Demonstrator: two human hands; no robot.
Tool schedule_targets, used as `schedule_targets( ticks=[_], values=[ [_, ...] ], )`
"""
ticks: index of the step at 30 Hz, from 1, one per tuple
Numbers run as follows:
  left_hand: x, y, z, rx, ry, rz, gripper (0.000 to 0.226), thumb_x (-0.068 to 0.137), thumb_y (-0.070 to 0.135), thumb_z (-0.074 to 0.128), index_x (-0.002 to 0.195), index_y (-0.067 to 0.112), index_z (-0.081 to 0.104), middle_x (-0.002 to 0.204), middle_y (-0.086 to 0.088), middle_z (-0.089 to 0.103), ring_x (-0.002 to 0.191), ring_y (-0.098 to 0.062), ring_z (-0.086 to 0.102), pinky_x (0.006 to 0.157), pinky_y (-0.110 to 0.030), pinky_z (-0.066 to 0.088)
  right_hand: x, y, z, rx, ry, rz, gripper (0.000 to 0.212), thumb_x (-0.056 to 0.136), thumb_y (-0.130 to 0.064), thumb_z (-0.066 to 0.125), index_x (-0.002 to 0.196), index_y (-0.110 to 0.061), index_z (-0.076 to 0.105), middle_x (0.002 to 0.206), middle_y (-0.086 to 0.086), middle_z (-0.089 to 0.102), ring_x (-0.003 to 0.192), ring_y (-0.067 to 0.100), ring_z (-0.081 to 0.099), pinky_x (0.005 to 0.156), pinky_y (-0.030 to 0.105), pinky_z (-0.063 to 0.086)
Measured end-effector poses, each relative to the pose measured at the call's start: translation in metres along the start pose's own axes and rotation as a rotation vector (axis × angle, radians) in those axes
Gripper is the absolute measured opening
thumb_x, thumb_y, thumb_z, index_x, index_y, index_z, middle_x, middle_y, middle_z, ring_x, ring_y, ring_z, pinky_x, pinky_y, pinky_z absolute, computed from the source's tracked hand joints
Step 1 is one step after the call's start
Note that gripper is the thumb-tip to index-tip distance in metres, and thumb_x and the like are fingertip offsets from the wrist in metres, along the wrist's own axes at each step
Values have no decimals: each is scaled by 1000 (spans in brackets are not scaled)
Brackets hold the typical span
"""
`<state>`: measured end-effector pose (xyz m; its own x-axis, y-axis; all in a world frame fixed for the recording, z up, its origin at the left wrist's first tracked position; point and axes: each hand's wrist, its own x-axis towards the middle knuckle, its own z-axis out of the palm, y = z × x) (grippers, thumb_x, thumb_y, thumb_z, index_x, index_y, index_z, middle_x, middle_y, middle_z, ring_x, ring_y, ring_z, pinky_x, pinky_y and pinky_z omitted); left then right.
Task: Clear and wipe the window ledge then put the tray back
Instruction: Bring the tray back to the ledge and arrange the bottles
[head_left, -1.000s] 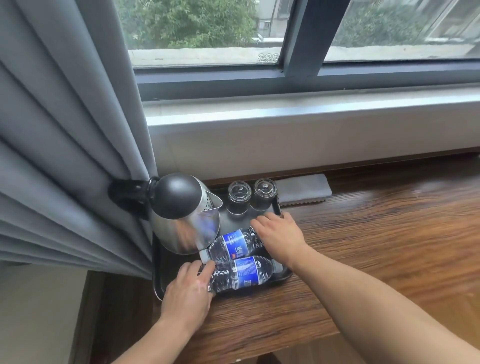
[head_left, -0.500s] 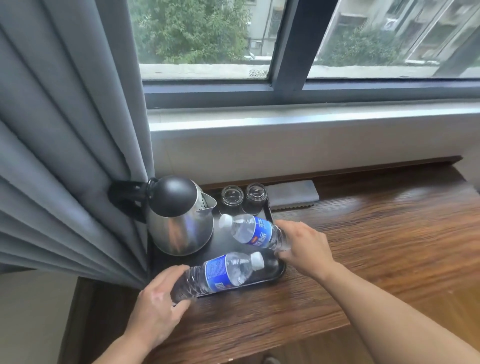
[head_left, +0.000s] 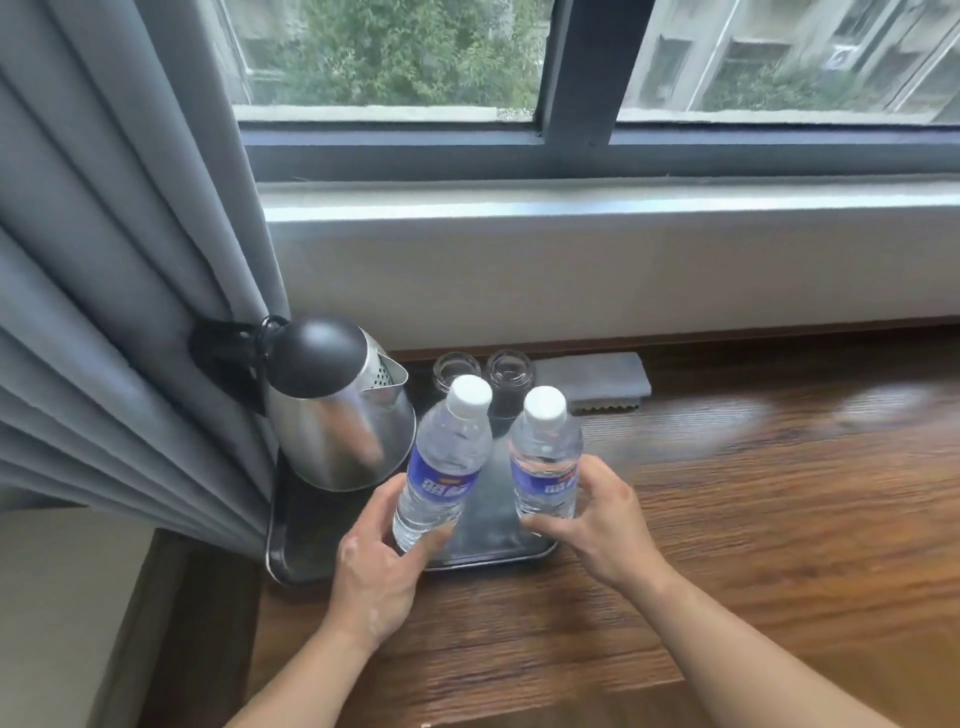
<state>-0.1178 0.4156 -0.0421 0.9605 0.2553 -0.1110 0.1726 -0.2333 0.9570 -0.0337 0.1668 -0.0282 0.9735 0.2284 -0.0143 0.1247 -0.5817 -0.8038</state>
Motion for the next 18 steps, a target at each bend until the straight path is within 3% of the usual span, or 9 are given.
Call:
schedule_targets(
  ticks=[4, 7, 13, 18],
  values=[
    [8, -10, 12, 51, -23, -4, 79, 68, 66, 83, 134, 31, 59, 122, 17, 71, 117, -7, 65, 102, -34, 51, 2, 14, 14, 110, -13, -7, 54, 60, -25, 100, 105, -33, 72, 106, -10, 72, 100, 5, 68, 86, 14, 50],
    [13, -8, 21, 34, -54, 4, 66, 73, 45, 89, 130, 26, 62, 120, 17, 72, 116, -7, 66, 101, -24, 50, 7, 25, 20, 139, -14, -2, 56, 60, -28, 100, 108, -32, 72, 106, -10, 74, 100, 9, 70, 88, 30, 56],
    [19, -13, 31, -12, -66, 22, 59, 76, 12, 88, 125, 30, 61, 120, 17, 73, 116, -4, 66, 100, -18, 49, 14, 33, 29, 129, -49, -35, 58, 58, -29, 100, 107, -36, 69, 106, -12, 72, 101, 8, 70, 90, 36, 57],
    [21, -14, 34, -3, -62, 26, 62, 75, 12, 89, 123, 36, 60, 121, 21, 71, 118, 0, 64, 101, -15, 47, 18, 34, 35, 141, -56, -62, 54, 60, -23, 100, 105, -32, 70, 105, -12, 72, 101, 4, 69, 89, 25, 56]
  ],
)
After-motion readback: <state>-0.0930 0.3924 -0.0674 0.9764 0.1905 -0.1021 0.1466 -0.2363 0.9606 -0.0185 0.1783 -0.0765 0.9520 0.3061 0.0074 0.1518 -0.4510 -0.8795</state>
